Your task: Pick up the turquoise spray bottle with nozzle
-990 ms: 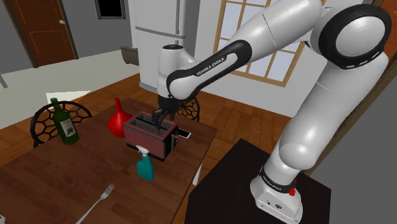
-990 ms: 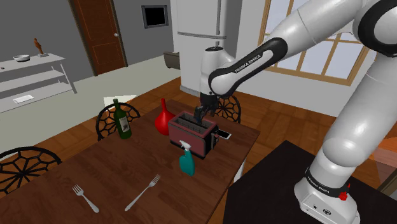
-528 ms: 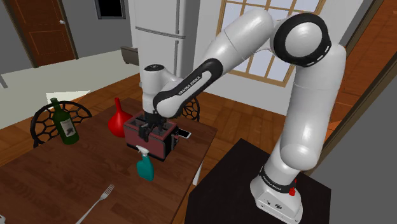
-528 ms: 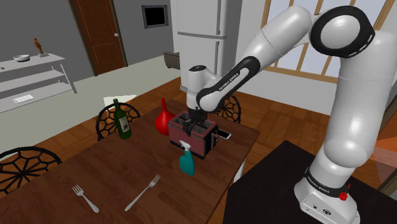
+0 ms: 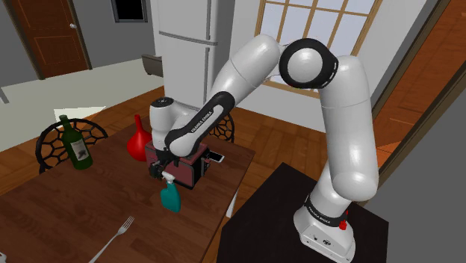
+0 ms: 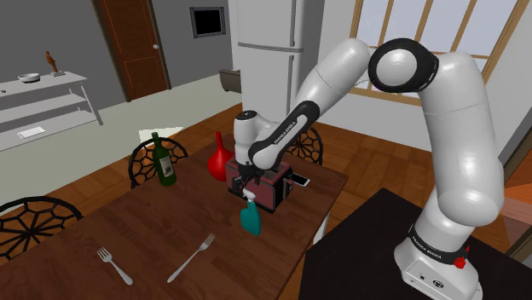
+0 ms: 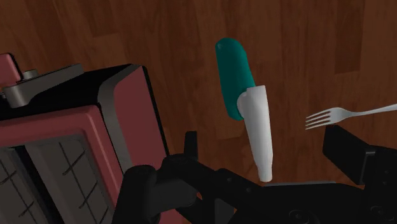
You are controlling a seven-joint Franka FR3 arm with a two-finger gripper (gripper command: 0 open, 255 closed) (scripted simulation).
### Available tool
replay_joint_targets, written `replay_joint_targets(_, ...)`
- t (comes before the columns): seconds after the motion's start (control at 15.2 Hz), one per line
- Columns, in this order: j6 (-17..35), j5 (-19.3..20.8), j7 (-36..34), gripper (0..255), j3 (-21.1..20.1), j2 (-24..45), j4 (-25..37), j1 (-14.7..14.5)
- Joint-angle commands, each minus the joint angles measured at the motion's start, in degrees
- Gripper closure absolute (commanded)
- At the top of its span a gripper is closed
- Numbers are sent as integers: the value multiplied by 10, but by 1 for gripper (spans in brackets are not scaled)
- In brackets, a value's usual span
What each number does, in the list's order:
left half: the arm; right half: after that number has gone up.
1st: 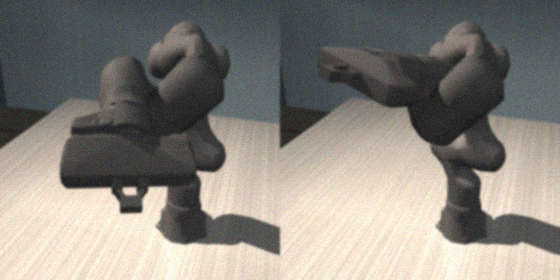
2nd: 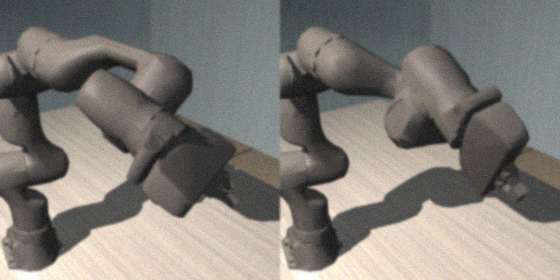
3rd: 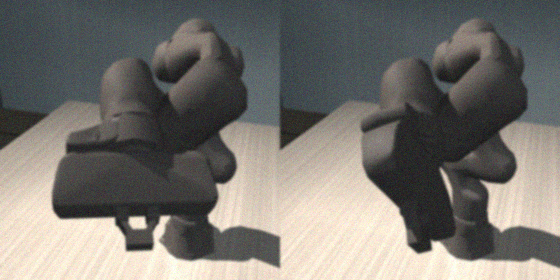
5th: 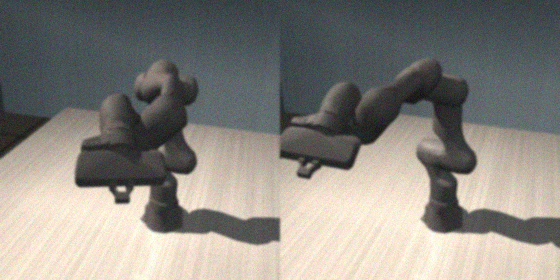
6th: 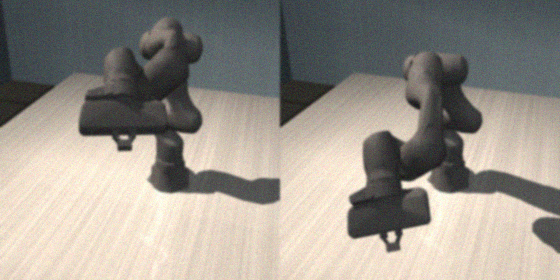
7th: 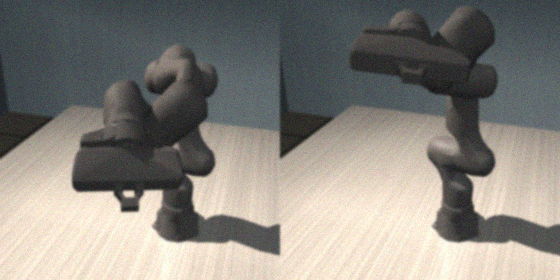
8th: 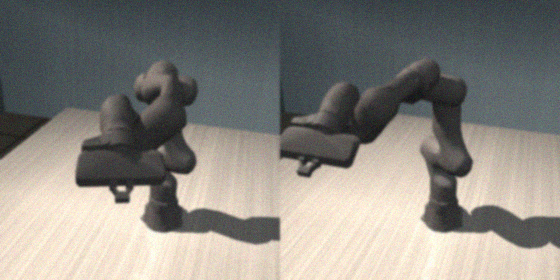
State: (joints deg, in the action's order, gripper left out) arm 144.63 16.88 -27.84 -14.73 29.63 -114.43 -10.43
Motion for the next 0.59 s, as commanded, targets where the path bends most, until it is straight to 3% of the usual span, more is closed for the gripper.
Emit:
replay_joint_targets(0.0, 10, 7, -7, 0, 5, 16, 5, -6)
replay_joint_targets(0.46, 33, 19, -16, 0, 15, 45, 11, -13)
replay_joint_targets(0.53, 33, 19, -16, 255, 15, 45, 11, -13)
